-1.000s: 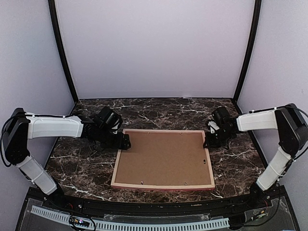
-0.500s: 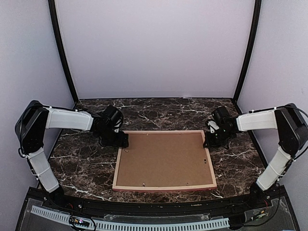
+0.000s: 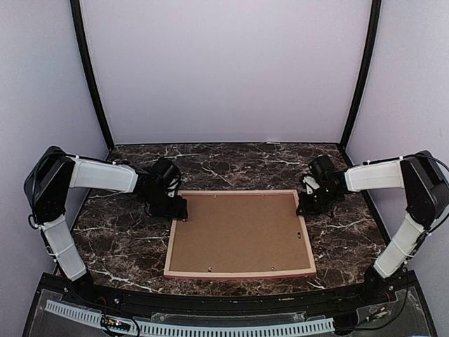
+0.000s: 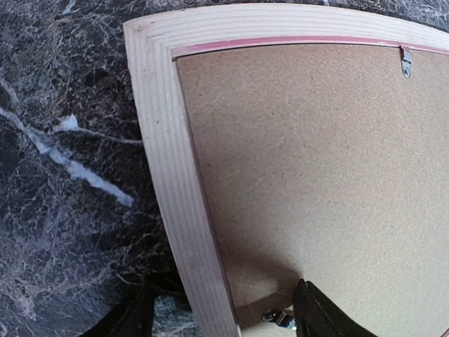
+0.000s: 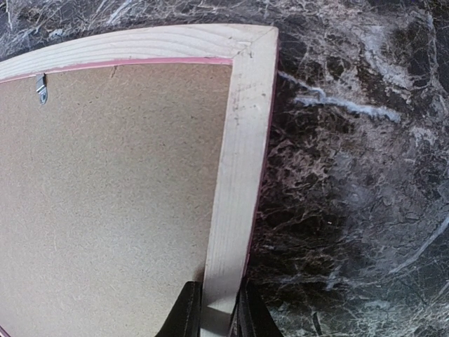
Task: Put the photo into the frame
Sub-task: Rotate the fastener on the backboard.
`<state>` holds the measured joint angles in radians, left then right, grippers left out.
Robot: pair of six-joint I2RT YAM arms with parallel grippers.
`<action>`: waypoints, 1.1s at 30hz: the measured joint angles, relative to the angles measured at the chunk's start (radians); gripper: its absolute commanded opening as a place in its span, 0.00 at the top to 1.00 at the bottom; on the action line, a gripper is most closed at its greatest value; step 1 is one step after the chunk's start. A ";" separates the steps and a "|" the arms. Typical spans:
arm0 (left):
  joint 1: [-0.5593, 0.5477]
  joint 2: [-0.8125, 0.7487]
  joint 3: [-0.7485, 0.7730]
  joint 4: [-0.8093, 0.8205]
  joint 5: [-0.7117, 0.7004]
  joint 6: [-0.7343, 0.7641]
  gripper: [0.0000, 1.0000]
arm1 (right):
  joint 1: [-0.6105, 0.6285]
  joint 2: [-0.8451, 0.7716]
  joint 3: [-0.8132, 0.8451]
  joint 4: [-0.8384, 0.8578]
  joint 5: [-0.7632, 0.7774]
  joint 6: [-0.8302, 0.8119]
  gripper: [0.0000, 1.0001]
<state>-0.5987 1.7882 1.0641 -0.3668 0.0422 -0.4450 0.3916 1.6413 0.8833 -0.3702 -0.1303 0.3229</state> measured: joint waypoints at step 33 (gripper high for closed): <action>0.011 -0.059 -0.092 0.044 0.089 0.007 0.64 | 0.000 0.000 -0.001 0.002 0.000 0.000 0.83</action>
<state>-0.5873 1.7294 0.9726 -0.3225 0.1310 -0.4381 0.3916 1.6409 0.8822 -0.3687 -0.1307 0.3225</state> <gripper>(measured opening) 0.375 0.172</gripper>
